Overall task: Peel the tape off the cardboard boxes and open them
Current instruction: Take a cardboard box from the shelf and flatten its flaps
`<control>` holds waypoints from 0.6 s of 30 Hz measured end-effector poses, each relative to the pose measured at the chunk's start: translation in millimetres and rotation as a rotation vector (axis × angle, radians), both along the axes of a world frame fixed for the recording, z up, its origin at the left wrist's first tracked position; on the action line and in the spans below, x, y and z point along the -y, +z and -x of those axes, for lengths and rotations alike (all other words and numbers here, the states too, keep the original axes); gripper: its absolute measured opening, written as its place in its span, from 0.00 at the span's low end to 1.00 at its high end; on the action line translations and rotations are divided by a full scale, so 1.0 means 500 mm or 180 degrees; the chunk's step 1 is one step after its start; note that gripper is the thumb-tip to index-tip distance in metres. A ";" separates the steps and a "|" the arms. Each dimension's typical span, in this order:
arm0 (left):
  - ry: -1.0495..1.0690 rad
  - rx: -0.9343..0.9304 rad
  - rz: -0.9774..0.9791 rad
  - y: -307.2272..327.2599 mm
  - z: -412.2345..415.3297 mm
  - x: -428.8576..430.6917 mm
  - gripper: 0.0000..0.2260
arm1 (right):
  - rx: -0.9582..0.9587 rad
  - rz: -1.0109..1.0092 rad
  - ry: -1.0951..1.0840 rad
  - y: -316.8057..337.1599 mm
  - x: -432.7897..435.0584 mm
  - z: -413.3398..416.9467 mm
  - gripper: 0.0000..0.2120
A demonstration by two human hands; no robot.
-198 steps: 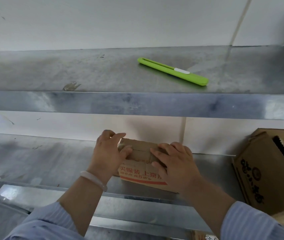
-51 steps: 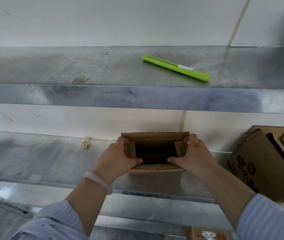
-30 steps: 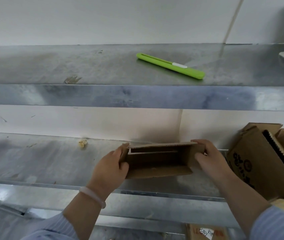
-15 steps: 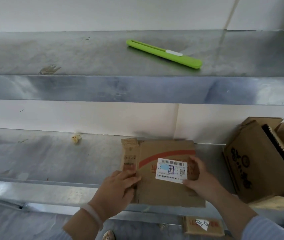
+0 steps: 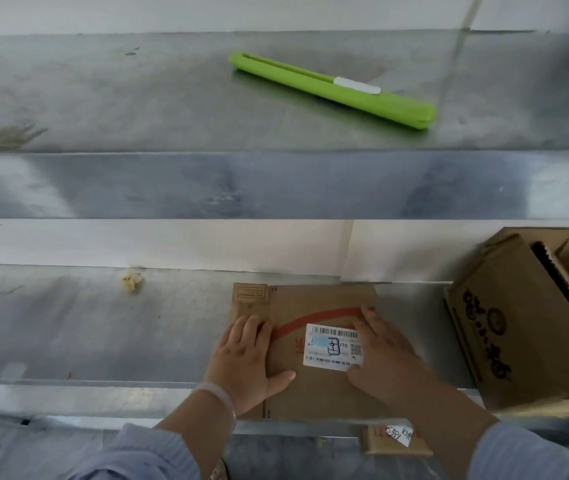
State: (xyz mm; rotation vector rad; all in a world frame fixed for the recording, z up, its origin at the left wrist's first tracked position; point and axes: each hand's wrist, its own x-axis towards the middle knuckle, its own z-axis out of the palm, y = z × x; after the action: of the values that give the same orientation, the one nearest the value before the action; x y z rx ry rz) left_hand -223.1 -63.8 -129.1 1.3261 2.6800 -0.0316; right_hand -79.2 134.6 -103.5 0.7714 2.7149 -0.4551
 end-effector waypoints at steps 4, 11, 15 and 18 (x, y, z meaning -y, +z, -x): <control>-0.0023 0.0058 0.0083 -0.006 0.024 -0.014 0.47 | -0.0212 -0.0166 0.0391 -0.039 -0.001 0.026 0.38; 0.0223 0.0026 0.0063 -0.007 0.067 -0.040 0.55 | -0.0305 -0.0662 0.0289 -0.070 -0.006 0.036 0.45; 0.0189 0.0141 0.0139 -0.032 0.070 -0.043 0.51 | -0.0155 -0.0603 0.0239 -0.082 -0.005 0.041 0.44; 0.0172 0.0172 0.0083 -0.039 0.072 -0.043 0.49 | -0.0179 -0.0635 0.0275 -0.091 -0.009 0.045 0.45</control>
State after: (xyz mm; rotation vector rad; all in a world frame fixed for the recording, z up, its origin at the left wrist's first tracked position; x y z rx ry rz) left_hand -259.1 -42.5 -148.5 1.2286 2.6598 -0.0240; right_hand -101.5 139.1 -148.9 0.6958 2.8640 -0.1913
